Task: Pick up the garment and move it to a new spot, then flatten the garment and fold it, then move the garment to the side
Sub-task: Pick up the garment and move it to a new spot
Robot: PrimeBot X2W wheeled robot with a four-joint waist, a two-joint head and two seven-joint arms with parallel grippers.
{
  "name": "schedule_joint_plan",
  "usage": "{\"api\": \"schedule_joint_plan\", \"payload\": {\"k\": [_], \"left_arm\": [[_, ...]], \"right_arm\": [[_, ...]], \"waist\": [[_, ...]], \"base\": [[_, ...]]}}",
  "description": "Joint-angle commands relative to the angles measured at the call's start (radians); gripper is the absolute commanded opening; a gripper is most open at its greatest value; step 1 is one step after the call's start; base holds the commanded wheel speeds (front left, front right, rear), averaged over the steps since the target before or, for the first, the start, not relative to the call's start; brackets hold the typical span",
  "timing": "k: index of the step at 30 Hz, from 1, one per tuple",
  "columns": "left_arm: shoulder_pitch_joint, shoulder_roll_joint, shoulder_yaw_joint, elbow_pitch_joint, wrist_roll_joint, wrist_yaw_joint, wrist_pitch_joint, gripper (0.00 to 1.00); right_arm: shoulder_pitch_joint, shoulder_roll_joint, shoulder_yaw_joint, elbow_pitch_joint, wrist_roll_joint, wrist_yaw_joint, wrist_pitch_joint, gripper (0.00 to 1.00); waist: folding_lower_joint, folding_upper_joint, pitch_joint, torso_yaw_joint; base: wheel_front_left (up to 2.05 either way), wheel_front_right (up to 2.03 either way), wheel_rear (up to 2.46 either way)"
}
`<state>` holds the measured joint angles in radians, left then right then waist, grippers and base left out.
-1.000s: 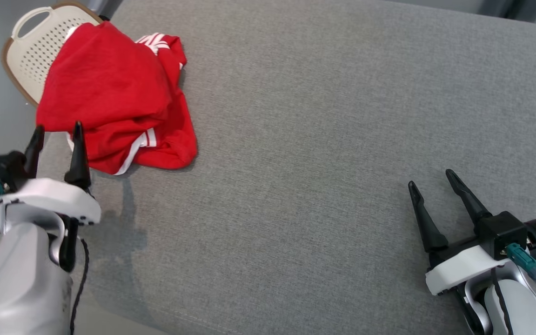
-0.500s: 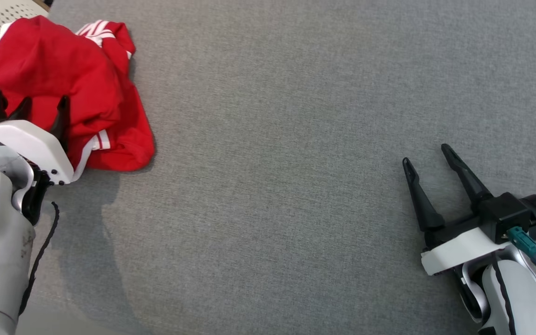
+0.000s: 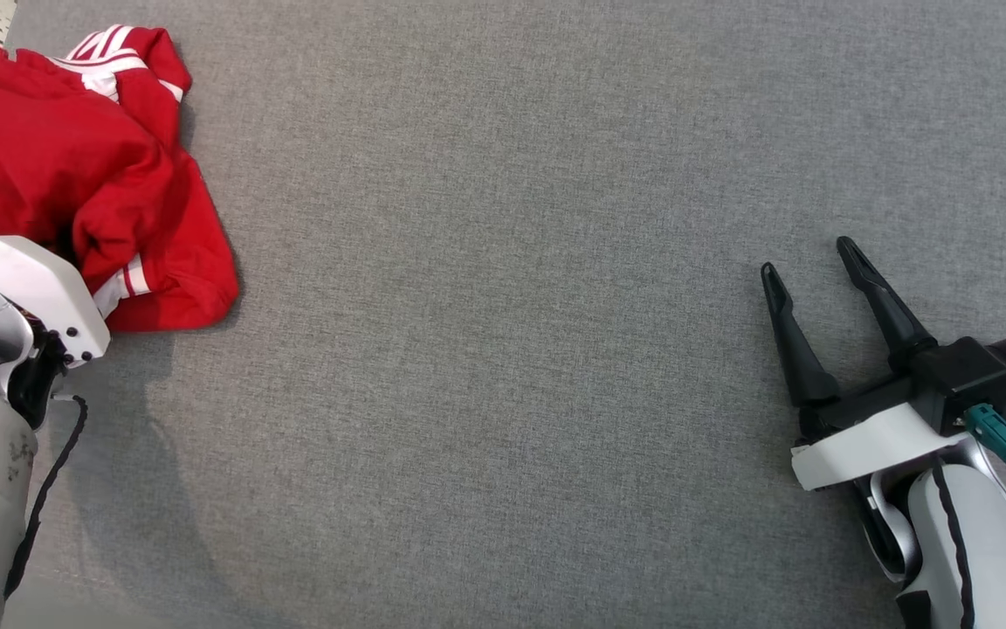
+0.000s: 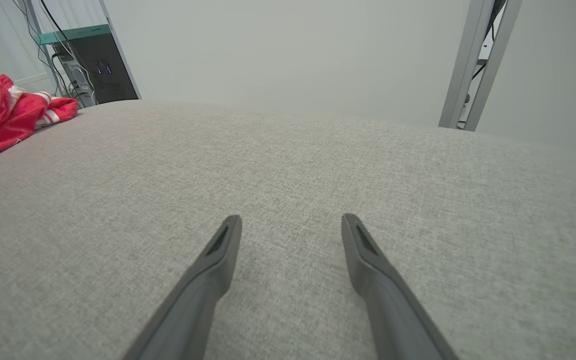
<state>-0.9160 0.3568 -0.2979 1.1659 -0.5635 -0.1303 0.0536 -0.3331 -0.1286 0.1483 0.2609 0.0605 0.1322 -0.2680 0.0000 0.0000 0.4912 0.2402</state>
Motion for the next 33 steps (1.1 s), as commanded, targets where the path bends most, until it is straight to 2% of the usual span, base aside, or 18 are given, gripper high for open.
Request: {"api": "schedule_joint_plan", "payload": {"k": [1,11,16,24,28,29,33], "left_arm": [[-0.016,0.007,-0.007,0.009,0.006,0.0,-0.012,0.0],[-0.136,0.063,-0.057,-0.001,0.093,0.044,-0.249,0.0],[-0.174,0.045,-0.089,-0.022,0.123,0.035,-0.294,0.0],[-0.158,-0.064,-0.13,-0.078,0.124,0.014,-0.317,0.0],[-0.111,-0.141,-0.151,-0.102,0.109,0.007,-0.319,0.0],[-0.111,-0.141,-0.151,-0.102,0.109,0.007,-0.319,0.0],[-0.039,-0.221,-0.182,-0.138,0.107,0.001,-0.32,0.0]], "right_arm": [[0.024,-0.016,-0.013,0.042,-0.005,-0.003,0.006,1.0],[0.035,0.023,-0.012,0.036,0.017,-0.002,0.004,1.0],[0.047,0.043,-0.019,0.038,0.03,-0.002,0.004,1.0],[0.073,0.067,-0.042,0.038,0.047,-0.002,0.004,1.0],[0.077,0.074,-0.048,0.033,0.053,-0.002,0.004,1.0],[0.077,0.074,-0.048,0.033,0.053,-0.002,0.004,1.0],[0.088,0.075,-0.052,0.027,0.06,-0.002,0.004,1.0]], "waist": [[0.0,0.0,-0.005,-0.002],[0.0,0.0,-0.094,-0.015],[0.0,0.0,-0.143,-0.039],[0.0,0.0,-0.199,-0.121],[0.0,0.0,-0.213,-0.178],[0.0,0.0,-0.213,-0.178],[0.0,0.0,-0.224,-0.242]], "base": [[0.0,0.0,0.0],[0.0,0.0,0.0],[0.0,0.0,0.0],[0.0,0.0,0.0],[0.0,0.0,0.0],[0.0,0.0,0.0],[0.0,0.0,0.0]]}}
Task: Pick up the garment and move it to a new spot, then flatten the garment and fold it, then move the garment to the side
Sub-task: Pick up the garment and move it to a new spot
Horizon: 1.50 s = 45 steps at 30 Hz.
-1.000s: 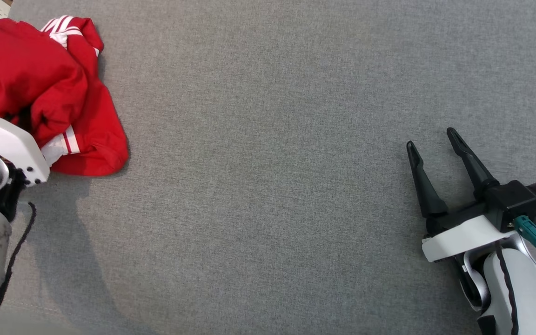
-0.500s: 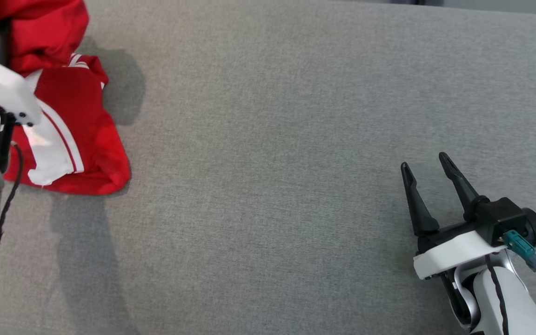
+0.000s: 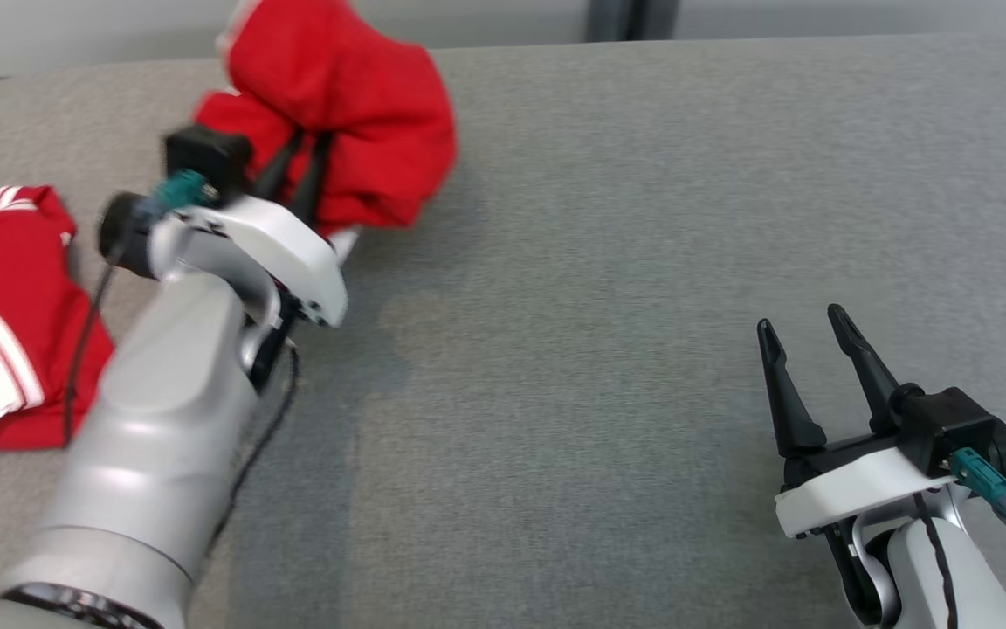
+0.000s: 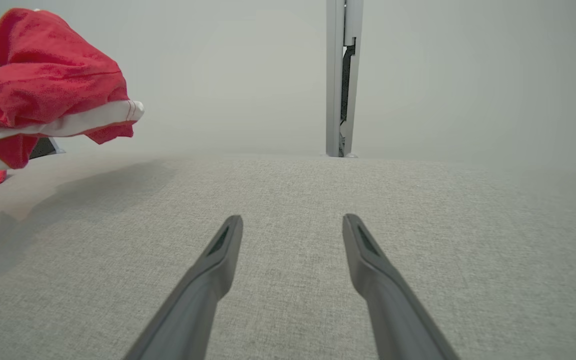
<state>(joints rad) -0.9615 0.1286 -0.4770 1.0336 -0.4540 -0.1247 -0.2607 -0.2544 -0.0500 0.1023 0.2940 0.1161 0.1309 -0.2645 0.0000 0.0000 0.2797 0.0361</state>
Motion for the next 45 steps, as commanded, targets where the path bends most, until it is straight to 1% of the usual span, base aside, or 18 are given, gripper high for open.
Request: {"api": "schedule_joint_plan", "payload": {"k": [1,4,6,11,14,16,18,21,24,28,30,34,38,40,45], "left_arm": [[0.026,-0.005,-0.012,-0.014,0.002,-0.004,-0.006,0.0],[0.089,-0.049,-0.037,-0.046,-0.004,-0.005,-0.006,0.0],[0.124,-0.063,-0.055,-0.069,-0.011,-0.005,-0.006,0.0],[0.209,-0.074,-0.113,-0.118,-0.043,-0.005,-0.006,0.0],[0.26,-0.075,-0.151,-0.15,-0.065,-0.005,-0.006,0.0],[0.289,-0.072,-0.158,-0.154,-0.063,0.008,-0.006,0.0],[0.318,-0.073,-0.147,-0.159,-0.053,0.029,-0.006,1.0],[0.356,-0.075,-0.111,-0.175,-0.024,0.068,-0.006,1.0],[0.402,-0.058,-0.051,-0.217,0.011,0.104,-0.006,1.0],[0.491,-0.03,0.059,-0.322,0.063,0.148,-0.006,1.0],[0.543,-0.023,0.111,-0.379,0.094,0.162,-0.006,1.0],[0.636,-0.017,0.208,-0.488,0.161,0.17,-0.006,1.0],[0.718,-0.029,0.282,-0.567,0.223,0.175,-0.005,1.0],[0.738,-0.031,0.301,-0.581,0.232,0.177,-0.005,1.0],[0.833,-0.053,0.396,-0.644,0.267,0.181,-0.005,1.0]], "right_arm": [[0.012,-0.003,-0.006,-0.006,0.008,0.0,0.0,1.0],[0.019,-0.002,-0.002,-0.008,0.026,0.0,0.0,1.0],[0.025,-0.003,0.004,-0.013,0.032,0.0,0.0,1.0],[0.039,-0.003,0.012,-0.015,0.043,0.0,0.0,1.0],[0.047,-0.003,0.014,-0.018,0.043,0.0,0.0,1.0],[0.053,-0.002,0.013,-0.02,0.044,0.0,0.0,1.0],[0.058,-0.002,0.01,-0.019,0.044,0.0,0.0,1.0],[0.058,-0.002,0.005,-0.021,0.046,0.0,0.0,1.0],[0.059,-0.003,0.005,-0.022,0.046,0.0,0.0,1.0],[0.064,-0.003,0.0,-0.023,0.043,0.0,0.0,1.0],[0.069,-0.003,-0.003,-0.024,0.041,0.0,0.0,1.0],[0.08,-0.003,-0.008,-0.021,0.04,0.0,0.0,1.0],[0.091,-0.003,-0.006,-0.015,0.042,0.0,0.0,1.0],[0.094,-0.003,-0.004,-0.013,0.043,0.0,0.0,1.0],[0.108,-0.003,-0.006,-0.004,0.046,0.0,0.0,1.0]], "waist": [[0.0,0.0,-0.015,-0.055],[0.0,0.0,-0.026,-0.104],[0.0,0.0,-0.032,-0.135],[0.0,0.0,-0.048,-0.195],[0.0,0.0,-0.056,-0.212],[0.0,0.0,-0.06,-0.214],[0.0,0.0,-0.065,-0.213],[0.0,0.0,-0.071,-0.199],[0.0,0.0,-0.081,-0.181],[0.0,0.0,-0.101,-0.15],[0.0,0.0,-0.113,-0.131],[0.0,0.0,-0.134,-0.097],[0.0,0.0,-0.154,-0.072],[0.0,0.0,-0.159,-0.068],[0.0,0.0,-0.186,-0.052]], "base": [[0.0,0.0,0.0],[0.0,0.0,0.0],[0.0,0.0,0.0],[0.0,0.0,0.0],[0.0,0.0,0.0],[0.0,0.0,0.0],[0.0,0.0,0.0],[0.0,0.0,0.0],[0.0,0.0,0.0],[0.0,0.0,0.0],[0.0,0.0,0.0],[0.0,0.0,0.0],[0.0,0.0,0.0],[0.0,0.0,0.0],[0.0,0.0,0.0]]}}
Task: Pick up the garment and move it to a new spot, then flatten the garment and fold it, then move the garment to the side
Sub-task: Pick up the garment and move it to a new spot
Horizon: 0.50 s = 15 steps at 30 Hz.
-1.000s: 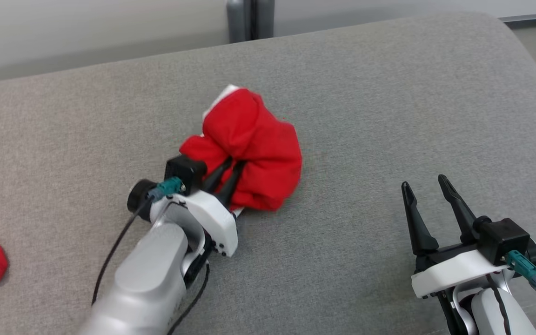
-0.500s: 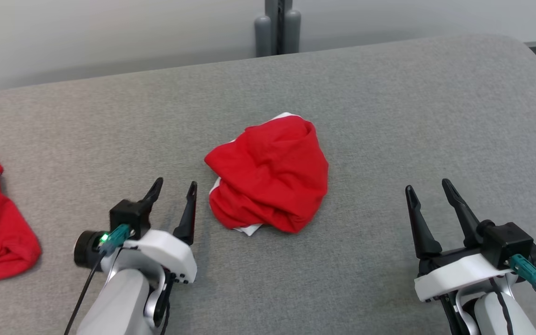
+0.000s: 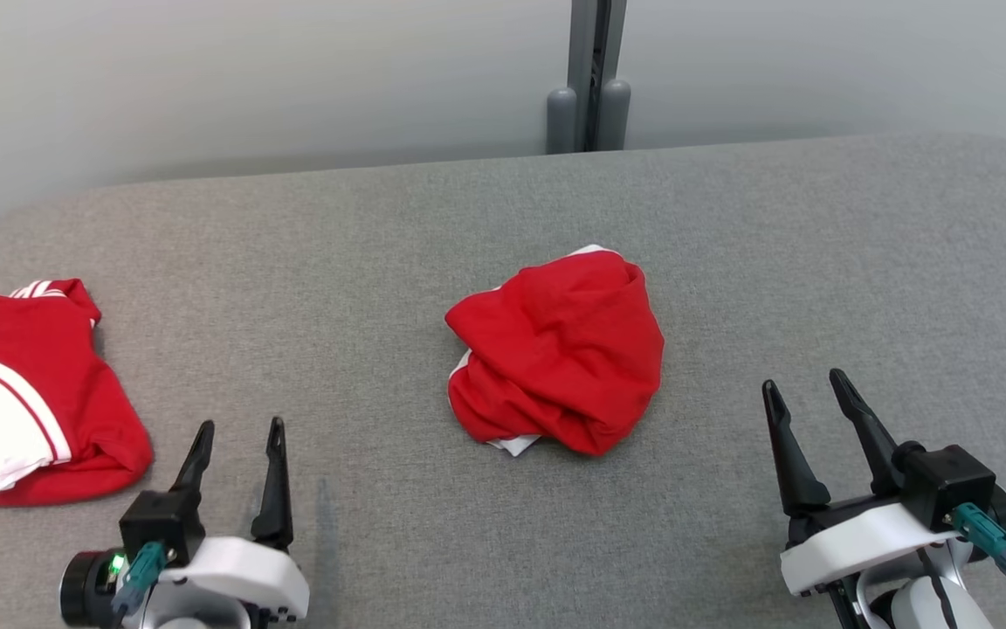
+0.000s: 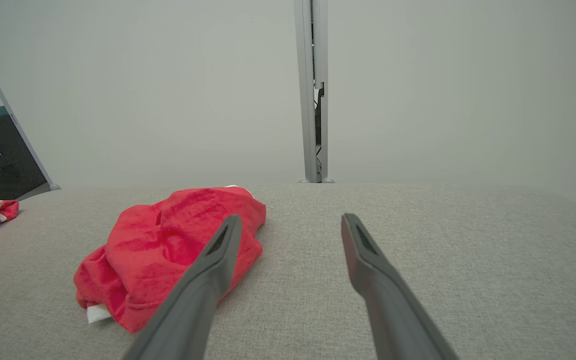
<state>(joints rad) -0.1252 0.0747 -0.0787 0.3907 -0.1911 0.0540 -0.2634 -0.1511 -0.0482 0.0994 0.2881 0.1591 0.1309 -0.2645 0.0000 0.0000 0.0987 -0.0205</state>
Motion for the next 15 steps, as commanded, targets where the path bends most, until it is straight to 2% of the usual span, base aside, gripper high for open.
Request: {"api": "schedule_joint_plan", "payload": {"k": [1,9,15], "left_arm": [[0.013,-0.001,0.011,-0.011,0.01,-0.001,-0.002,1.0],[0.117,-0.015,0.094,-0.057,0.053,-0.025,-0.002,1.0],[0.17,-0.021,0.116,-0.081,0.068,-0.035,-0.002,1.0]], "right_arm": [[0.01,-0.005,-0.005,0.001,0.003,0.0,0.0,1.0],[0.047,-0.005,-0.003,0.013,0.006,0.0,0.0,1.0],[0.07,-0.005,0.001,0.018,0.008,0.0,0.0,1.0]], "waist": [[0.0,0.0,-0.011,0.008],[0.0,0.0,-0.05,0.025],[0.0,0.0,-0.072,0.029]], "base": [[0.0,0.0,0.0],[0.0,0.0,0.0],[0.0,0.0,0.0]]}}
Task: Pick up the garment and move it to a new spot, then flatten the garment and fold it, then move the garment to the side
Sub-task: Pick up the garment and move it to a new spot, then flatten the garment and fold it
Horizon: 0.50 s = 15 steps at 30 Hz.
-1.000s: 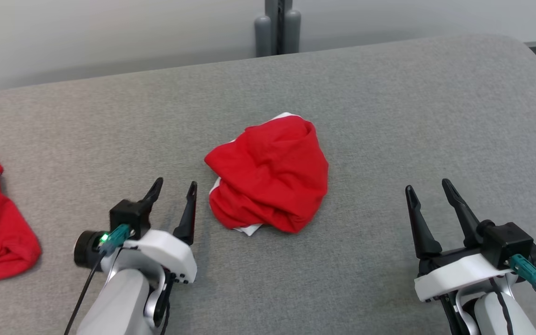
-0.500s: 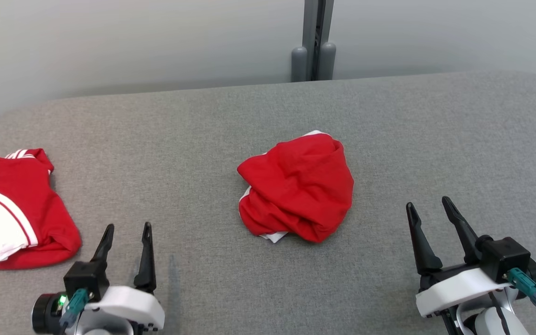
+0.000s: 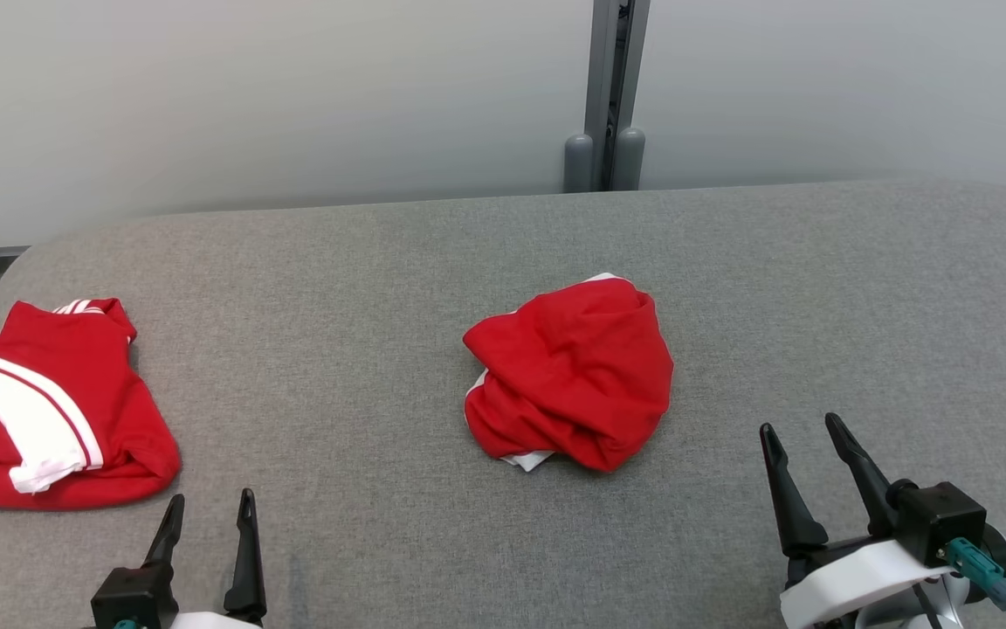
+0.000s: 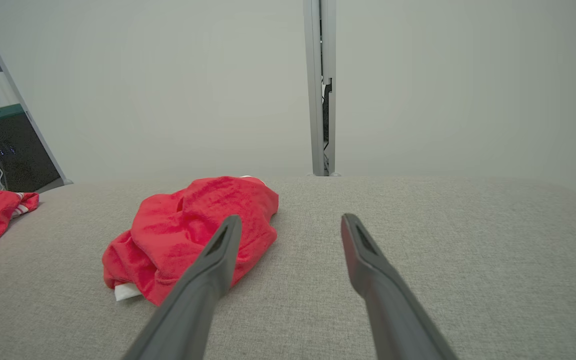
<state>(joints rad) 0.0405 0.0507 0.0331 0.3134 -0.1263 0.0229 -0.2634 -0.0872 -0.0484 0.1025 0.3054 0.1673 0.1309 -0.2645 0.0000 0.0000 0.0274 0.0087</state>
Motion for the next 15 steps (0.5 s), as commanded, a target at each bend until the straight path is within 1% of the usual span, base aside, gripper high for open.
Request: {"api": "schedule_joint_plan", "payload": {"k": [1,9,15], "left_arm": [[0.01,0.002,0.006,-0.007,0.003,-0.004,-0.002,1.0],[0.033,0.002,-0.02,-0.026,-0.027,0.013,-0.002,1.0],[0.028,0.001,-0.037,-0.025,-0.032,0.013,-0.002,1.0]], "right_arm": [[0.009,-0.005,0.0,0.0,0.001,0.0,0.0,1.0],[0.012,-0.005,-0.003,0.005,-0.003,0.0,0.0,1.0],[0.011,-0.004,-0.002,0.006,-0.006,0.0,0.0,1.0]], "waist": [[0.0,0.0,-0.002,0.0],[0.0,0.0,-0.004,-0.003],[0.0,0.0,0.0,0.002]], "base": [[0.0,0.0,0.0],[0.0,0.0,0.0],[0.0,0.0,0.0]]}}
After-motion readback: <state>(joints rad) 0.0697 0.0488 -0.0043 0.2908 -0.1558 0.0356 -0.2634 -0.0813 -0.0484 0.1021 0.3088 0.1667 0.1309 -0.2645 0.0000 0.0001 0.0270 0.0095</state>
